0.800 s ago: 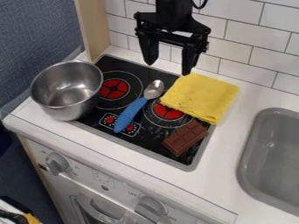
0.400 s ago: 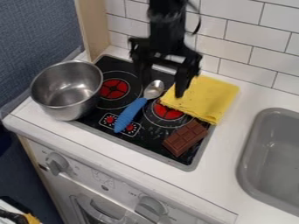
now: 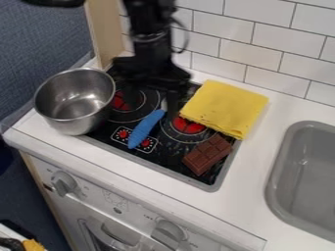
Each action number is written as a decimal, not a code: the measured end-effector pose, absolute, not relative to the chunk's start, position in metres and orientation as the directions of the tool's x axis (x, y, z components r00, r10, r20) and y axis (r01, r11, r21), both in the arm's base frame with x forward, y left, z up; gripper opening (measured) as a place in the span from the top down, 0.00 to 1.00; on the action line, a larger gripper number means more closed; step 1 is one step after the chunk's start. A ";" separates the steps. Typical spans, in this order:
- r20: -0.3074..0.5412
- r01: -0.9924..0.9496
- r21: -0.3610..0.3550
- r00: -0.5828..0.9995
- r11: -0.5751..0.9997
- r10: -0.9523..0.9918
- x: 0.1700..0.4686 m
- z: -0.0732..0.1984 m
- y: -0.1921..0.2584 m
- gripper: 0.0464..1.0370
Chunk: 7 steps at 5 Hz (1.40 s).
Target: Put the spoon to the cloth
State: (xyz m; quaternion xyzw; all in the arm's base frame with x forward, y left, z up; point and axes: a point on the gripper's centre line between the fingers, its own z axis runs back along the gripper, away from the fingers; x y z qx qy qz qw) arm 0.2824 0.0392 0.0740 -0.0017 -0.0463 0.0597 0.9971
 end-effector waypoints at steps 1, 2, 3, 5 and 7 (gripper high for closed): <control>0.053 -0.160 -0.009 0.986 0.987 0.161 0.283 0.045 0.062 0.04; 0.044 -0.172 0.005 0.984 0.985 0.172 0.285 0.027 0.070 0.04; 0.075 -0.167 0.003 0.983 0.986 0.166 0.297 0.023 0.072 0.04; 0.081 -0.119 0.012 0.990 0.993 0.118 0.308 0.010 0.061 0.04; 0.084 -0.111 0.009 0.990 0.994 0.110 0.308 0.009 0.054 0.38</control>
